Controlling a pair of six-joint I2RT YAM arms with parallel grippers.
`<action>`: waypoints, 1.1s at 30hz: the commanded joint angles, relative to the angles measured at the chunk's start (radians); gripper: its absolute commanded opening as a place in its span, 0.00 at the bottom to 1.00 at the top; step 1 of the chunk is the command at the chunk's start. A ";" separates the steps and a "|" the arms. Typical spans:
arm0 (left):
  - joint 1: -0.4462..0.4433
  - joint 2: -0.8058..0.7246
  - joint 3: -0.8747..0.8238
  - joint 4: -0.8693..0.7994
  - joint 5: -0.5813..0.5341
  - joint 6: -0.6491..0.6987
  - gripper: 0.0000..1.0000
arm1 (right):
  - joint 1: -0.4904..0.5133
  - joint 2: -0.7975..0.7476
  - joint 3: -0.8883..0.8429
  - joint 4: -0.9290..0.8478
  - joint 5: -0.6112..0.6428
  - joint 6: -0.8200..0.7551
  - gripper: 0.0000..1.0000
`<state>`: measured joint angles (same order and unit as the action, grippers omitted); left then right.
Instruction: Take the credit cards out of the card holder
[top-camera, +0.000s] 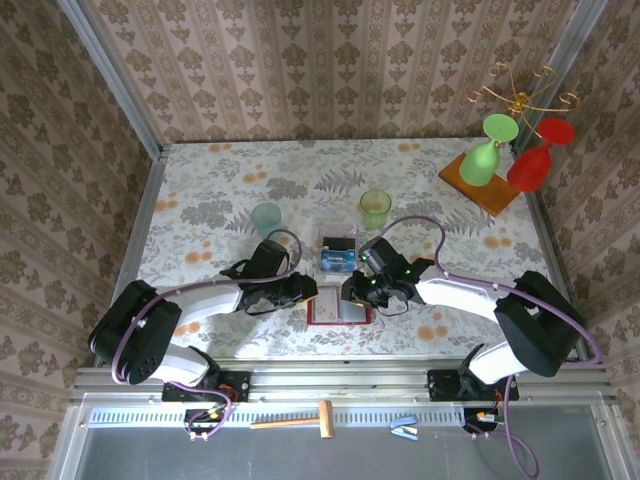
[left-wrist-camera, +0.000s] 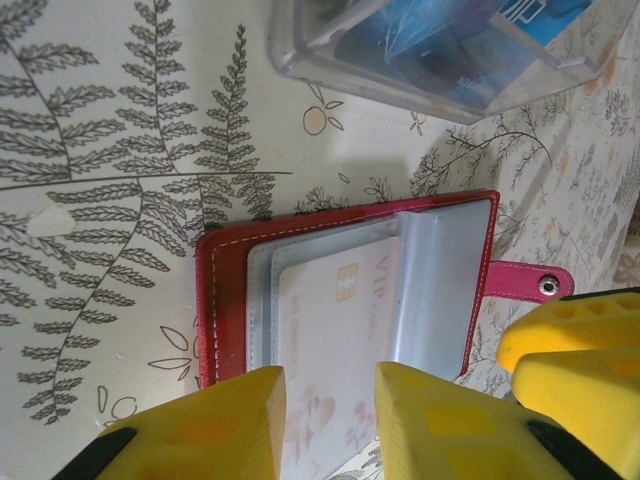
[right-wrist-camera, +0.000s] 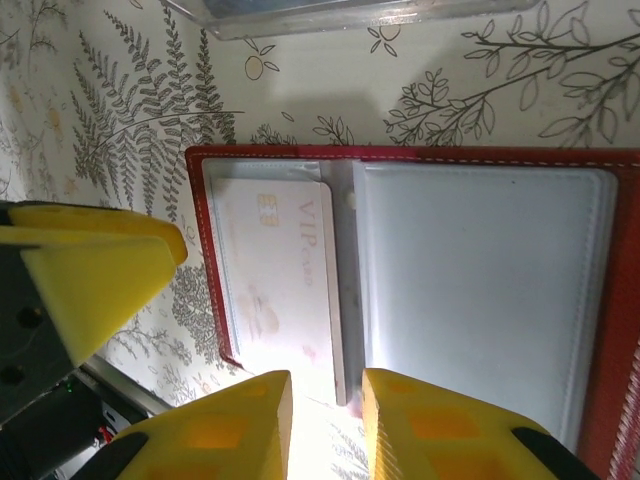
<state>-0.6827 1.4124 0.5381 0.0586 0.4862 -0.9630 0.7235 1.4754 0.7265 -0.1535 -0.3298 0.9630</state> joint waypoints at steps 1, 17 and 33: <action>-0.010 0.006 -0.011 0.022 0.017 -0.022 0.29 | 0.009 0.038 0.003 0.056 -0.024 0.034 0.27; -0.008 0.039 -0.046 0.045 0.030 -0.037 0.13 | 0.018 0.156 0.044 0.135 -0.084 0.054 0.25; -0.007 0.053 -0.075 0.044 0.027 -0.043 0.08 | 0.023 0.194 0.053 0.155 -0.102 0.060 0.24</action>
<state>-0.6884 1.4517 0.4835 0.1066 0.5018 -0.9955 0.7380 1.6547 0.7578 -0.0025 -0.4129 1.0073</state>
